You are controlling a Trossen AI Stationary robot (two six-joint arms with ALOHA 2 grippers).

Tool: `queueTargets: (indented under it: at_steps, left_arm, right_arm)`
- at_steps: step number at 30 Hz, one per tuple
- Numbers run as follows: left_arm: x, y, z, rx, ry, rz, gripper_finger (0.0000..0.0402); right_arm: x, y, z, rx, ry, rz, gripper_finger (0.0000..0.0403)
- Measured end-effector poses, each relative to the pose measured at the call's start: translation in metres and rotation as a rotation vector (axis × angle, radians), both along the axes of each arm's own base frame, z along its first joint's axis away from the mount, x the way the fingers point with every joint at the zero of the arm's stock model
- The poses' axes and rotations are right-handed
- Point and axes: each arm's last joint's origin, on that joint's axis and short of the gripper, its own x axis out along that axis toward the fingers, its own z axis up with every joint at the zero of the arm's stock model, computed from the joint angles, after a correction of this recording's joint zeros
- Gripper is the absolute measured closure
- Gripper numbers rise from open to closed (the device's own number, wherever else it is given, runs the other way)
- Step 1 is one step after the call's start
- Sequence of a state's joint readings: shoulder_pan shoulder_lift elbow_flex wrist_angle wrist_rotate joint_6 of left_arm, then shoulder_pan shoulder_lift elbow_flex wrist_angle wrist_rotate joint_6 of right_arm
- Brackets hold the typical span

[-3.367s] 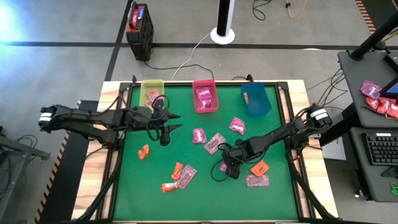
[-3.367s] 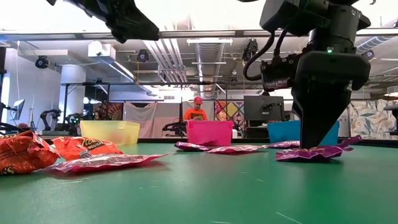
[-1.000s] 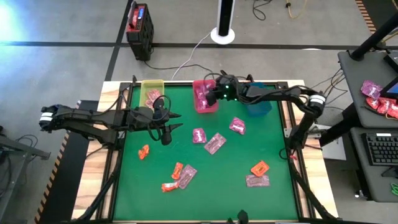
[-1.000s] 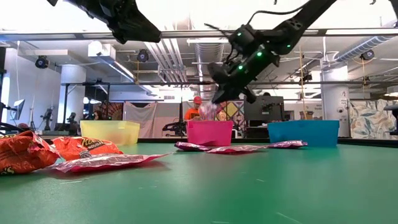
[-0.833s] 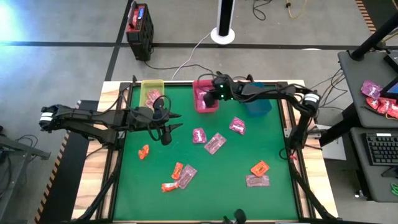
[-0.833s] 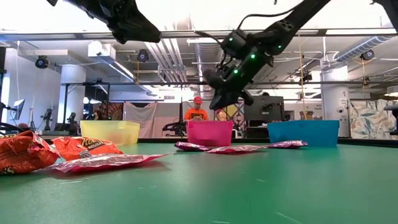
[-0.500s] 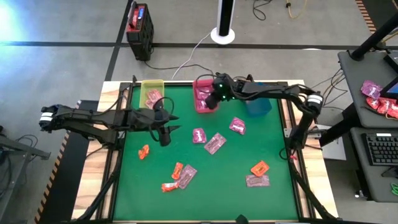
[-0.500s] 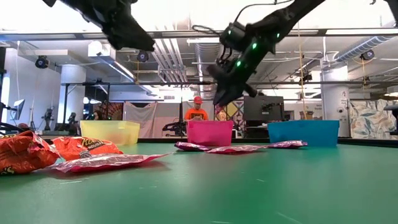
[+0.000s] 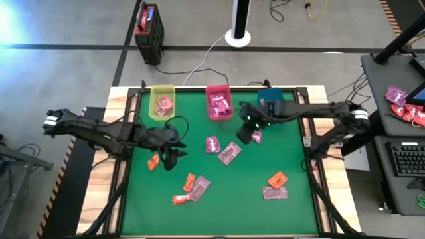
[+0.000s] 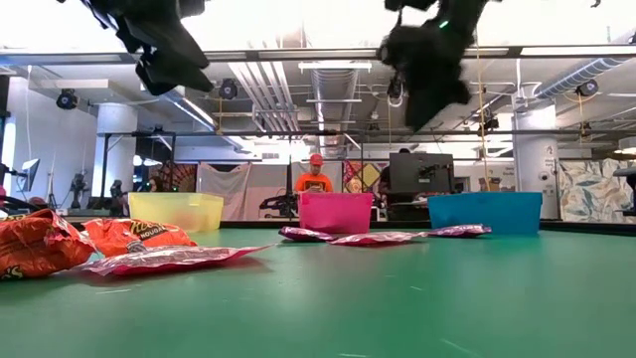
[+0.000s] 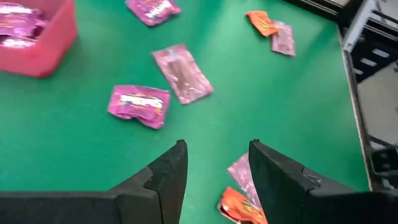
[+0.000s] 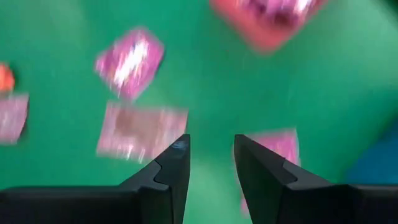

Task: Sort candy by brand, put in halloween buckets
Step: Put the orange candy into the blue bin

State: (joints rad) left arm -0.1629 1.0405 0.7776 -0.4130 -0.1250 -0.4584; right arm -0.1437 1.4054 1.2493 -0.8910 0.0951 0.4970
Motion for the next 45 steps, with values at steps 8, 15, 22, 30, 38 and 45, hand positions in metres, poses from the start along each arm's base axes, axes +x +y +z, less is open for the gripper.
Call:
queueTargets:
  at_steps: [8,15,22,30,38,45]
  left_arm:
    - [-0.001,-0.006,0.001,0.062,-0.023,0.051,0.0247]
    - [-0.001,-0.006,0.001,0.082,-0.026,0.055,0.0247]
    - [0.0,-0.005,0.002,0.124,-0.038,0.055,0.0247]
    - [0.0,-0.005,0.003,0.137,-0.04,0.045,0.0247]
    - [0.0,-0.004,0.003,0.173,-0.046,0.059,0.0247]
    - [0.0,-0.004,0.003,0.173,-0.047,0.059,0.0247]
  right_arm:
    - [-0.036,0.074,-0.017,0.18,0.284,-0.041,0.0284]
    - [-0.064,0.117,-0.054,0.302,0.472,-0.135,0.0284]
    - [-0.081,0.13,-0.084,0.281,0.526,-0.126,0.0284]
    - [-0.097,0.137,-0.112,0.354,0.58,-0.107,0.0294]
    - [-0.101,0.138,-0.12,0.337,0.573,-0.097,0.0296]
    - [-0.103,0.137,-0.132,0.358,0.535,-0.095,0.0298]
